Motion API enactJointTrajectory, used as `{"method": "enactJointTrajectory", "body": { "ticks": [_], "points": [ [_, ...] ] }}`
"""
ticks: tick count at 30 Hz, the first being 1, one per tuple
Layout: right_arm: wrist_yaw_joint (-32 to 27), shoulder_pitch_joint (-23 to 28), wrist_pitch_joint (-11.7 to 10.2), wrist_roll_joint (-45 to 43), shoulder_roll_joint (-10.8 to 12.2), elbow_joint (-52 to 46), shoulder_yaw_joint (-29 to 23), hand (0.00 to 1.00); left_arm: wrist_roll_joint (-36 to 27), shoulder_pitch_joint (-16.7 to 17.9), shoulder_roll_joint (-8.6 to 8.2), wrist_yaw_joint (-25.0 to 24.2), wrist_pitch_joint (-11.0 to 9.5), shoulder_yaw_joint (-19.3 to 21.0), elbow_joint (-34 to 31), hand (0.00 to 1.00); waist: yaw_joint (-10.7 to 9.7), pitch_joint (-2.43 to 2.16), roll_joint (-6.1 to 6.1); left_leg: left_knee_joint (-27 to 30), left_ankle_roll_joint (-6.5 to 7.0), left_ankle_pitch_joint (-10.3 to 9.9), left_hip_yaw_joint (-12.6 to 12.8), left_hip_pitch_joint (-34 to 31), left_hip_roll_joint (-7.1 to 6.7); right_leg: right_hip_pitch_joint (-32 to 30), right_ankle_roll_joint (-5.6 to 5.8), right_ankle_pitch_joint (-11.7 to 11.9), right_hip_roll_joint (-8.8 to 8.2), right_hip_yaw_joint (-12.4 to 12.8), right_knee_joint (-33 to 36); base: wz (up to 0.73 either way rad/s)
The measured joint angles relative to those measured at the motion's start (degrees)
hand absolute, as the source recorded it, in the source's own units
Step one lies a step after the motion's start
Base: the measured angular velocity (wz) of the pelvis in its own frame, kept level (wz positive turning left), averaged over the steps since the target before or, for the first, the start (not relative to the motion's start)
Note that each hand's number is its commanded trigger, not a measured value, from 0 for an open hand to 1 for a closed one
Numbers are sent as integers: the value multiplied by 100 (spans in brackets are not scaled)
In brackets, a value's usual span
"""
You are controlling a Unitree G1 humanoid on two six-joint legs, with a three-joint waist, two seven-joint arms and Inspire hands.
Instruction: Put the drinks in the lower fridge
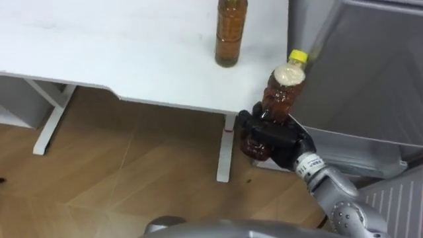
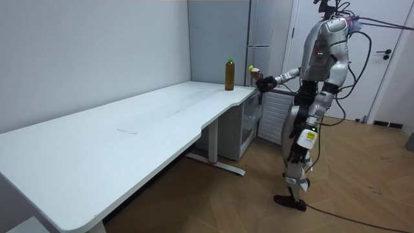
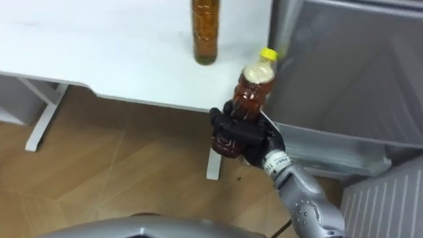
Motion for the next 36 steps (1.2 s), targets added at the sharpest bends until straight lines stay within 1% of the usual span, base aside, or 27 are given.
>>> {"method": "enactJointTrajectory", "body": {
  "ticks": [2, 3, 5, 7, 10, 16, 20, 24, 26, 28, 29, 32, 34, 36],
  "points": [
    [11, -6, 24, -41, 130, -1, 1, 100, 610, -316, -10, -206, 56, -101, 2, 0, -98, -7, -9, -14, 1, 0, 14, 8, -2, -11, 4, 2, -5, 2, 0, -2],
    [11, -6, 35, -64, 144, -1, 1, 100, 700, -371, -14, -247, 58, -110, 0, 0, -105, -10, -13, -24, 1, 0, 26, 16, -3, -13, 5, 2, -5, 7, -1, -6],
    [-7, -11, 38, -282, 152, 0, 0, 100, 1166, -447, 15, -386, 77, -143, -11, 0, -189, -19, -7, -38, 4, 1, 31, 28, -11, -13, 7, 4, -11, 36, -2, 0],
    [-42, -12, 39, -422, 151, 0, -1, 100, 1329, -460, 0, -489, 98, -183, -16, 0, -202, -16, 4, -43, 6, 3, 78, 65, -13, -31, 8, 4, -13, 115, -5, -8],
    [-59, -13, 41, -474, 146, 7, 0, 100, 1341, -476, 1, -603, 106, -177, -5, 0, -208, -13, 16, -62, 7, 4, 88, 108, -13, -28, 8, 4, -13, 137, -9, -3],
    [-85, -83, 49, -473, 165, 8, 1, 100, 1342, -551, -3, -701, 109, -149, 127, 0, -222, -29, 42, -59, 24, 14, 206, -6, -3, -172, 23, 13, -27, 150, 6, -4],
    [-176, -92, 51, -473, 184, 8, 1, 100, 1341, -547, -3, -709, 111, -146, 126, 0, -240, -32, 48, -59, 36, 21, 235, -38, -11, -200, 44, 30, -40, 144, 9, 0],
    [-264, -92, 55, -474, 260, 22, 0, 100, 1354, -533, -38, -698, 114, -56, 122, 0, -247, -35, 51, -67, 39, 23, 295, -34, -5, -214, 47, 37, -43, 155, 8, -1],
    [-262, -118, 55, -469, 266, 70, 0, 100, 1555, -537, -46, -698, 114, 47, 126, 0, -270, -36, 49, -67, 45, 26, 292, -37, -7, -214, 49, 41, -44, 154, 8, 0],
    [-331, -248, 55, -447, 276, 201, 0, 100, 1726, -585, -53, -690, 107, 61, 124, 0, -285, -58, 45, -52, 68, 44, 294, -139, -15, -349, 50, 41, -63, 155, 78, 0],
    [-427, -339, 55, -424, 284, 249, 0, 100, 1809, -597, -61, -691, 106, 94, 125, 0, -298, -62, 41, -49, 90, 64, 302, -221, -25, -435, 57, 45, -78, 155, 107, 0],
    [-487, -489, 54, -366, 287, 357, -6, 100, 1955, -642, -104, -668, 107, 169, 124, 0, -333, -65, 42, 28, 106, 73, 316, -351, -32, -529, 75, 79, -90, 170, 102, 0],
    [-475, -571, 53, -314, 284, 452, -7, 100, 2083, -675, -101, -649, 107, 205, 225, 0, -360, -68, 10, 59, 118, 80, 306, -416, -37, -578, 77, 98, -97, 164, 124, 2],
    [-476, -701, 53, -213, 277, 549, -6, 100, 2132, -827, -101, -634, 110, 212, 365, 0, -364, -64, -18, 117, 135, 92, 307, -541, -35, -724, 77, 98, -108, 169, 223, 0]
  ]
}}
